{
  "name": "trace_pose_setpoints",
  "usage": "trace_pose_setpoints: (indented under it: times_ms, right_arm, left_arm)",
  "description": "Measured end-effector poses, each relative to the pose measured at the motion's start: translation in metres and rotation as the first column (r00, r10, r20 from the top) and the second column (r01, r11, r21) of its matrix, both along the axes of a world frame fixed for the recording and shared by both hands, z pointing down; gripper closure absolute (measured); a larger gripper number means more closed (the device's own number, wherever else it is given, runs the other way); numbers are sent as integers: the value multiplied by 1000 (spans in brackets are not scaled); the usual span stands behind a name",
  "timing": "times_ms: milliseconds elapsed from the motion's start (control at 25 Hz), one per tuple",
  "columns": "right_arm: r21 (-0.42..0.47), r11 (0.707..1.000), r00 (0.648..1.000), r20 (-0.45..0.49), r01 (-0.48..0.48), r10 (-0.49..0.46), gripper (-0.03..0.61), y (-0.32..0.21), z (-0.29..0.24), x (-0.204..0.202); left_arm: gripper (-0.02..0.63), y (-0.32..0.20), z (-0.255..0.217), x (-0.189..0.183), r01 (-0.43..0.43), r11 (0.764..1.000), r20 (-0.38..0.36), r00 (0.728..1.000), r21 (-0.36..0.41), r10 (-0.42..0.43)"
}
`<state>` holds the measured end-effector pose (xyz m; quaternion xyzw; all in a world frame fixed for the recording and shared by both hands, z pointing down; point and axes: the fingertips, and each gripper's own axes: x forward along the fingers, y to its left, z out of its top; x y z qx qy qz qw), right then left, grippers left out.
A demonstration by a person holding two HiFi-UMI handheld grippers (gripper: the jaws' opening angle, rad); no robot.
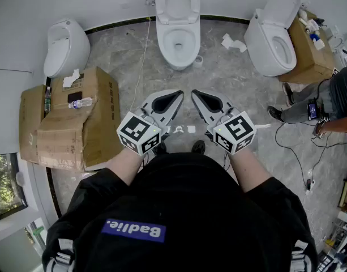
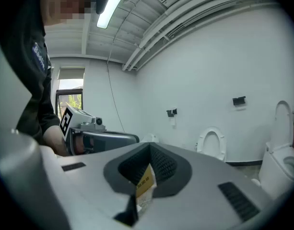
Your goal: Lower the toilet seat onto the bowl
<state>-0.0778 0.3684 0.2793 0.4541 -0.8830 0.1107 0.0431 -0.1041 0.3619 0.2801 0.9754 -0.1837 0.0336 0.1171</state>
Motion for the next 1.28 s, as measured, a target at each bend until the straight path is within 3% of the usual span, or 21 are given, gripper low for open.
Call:
trace_pose_setpoints:
  times_ms: [640,1280]
  right_arm:
    - [-5,1000,999,40,2,-2,551,-3,3,1]
    - [-3,998,992,111,61,-61,551,-9,13,69]
  left_arm:
    - [598,-3,6,5,-1,1000,12,1000,-1,1]
    - [597,-18,12,54,120,993,42,992,11,-120]
